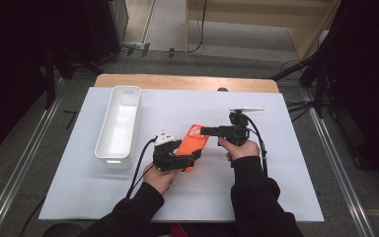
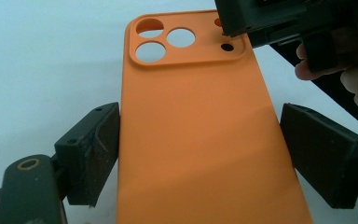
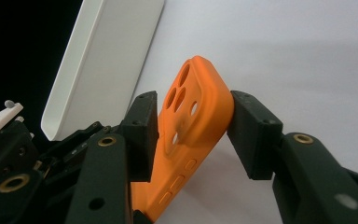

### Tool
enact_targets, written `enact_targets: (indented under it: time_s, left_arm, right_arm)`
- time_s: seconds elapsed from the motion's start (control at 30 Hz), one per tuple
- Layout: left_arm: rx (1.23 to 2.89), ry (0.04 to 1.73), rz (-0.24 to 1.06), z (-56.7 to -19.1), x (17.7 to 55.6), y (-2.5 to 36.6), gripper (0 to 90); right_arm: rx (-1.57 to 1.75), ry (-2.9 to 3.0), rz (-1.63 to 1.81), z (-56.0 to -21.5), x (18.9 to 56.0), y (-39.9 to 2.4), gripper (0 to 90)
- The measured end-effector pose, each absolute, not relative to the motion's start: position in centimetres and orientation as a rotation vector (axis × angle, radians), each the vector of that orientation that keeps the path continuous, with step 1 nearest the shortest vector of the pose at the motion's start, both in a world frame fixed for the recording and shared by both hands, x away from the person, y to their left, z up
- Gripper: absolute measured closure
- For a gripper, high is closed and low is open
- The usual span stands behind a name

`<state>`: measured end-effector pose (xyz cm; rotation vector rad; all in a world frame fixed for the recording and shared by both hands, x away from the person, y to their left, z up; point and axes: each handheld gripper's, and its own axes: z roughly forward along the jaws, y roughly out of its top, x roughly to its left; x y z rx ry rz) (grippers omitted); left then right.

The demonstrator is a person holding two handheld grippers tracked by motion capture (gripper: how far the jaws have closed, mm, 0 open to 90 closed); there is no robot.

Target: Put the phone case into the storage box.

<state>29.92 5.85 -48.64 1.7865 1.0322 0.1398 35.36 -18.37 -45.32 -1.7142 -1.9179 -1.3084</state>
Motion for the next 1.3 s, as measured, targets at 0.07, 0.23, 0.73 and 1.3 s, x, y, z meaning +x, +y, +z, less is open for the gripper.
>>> enact_targets:
  time_s: [0.07,0.23,0.73,1.3]
  left_arm:
    - [1.787,1.028,0.139,-48.6,29.9,5.8,14.4]
    - [1.786,1.025,0.145,-48.6,29.9,5.8,14.4]
    - [1.798,1.001,0.177,-48.8,29.7,5.6,14.4]
    - [1.831,0.985,0.153,-48.7,30.1,5.4,14.2]
  right_arm:
    - [-1.715,-1.911,-1.319,-45.4,35.4,-18.4,53.3]
    - [-1.723,-1.922,-1.324,-45.3,35.3,-18.4,59.1]
    - [-1.722,-1.921,-1.340,-45.0,35.2,-18.4,67.7]
    - [-1.694,-1.874,-1.386,-44.2,34.9,-18.3,73.9]
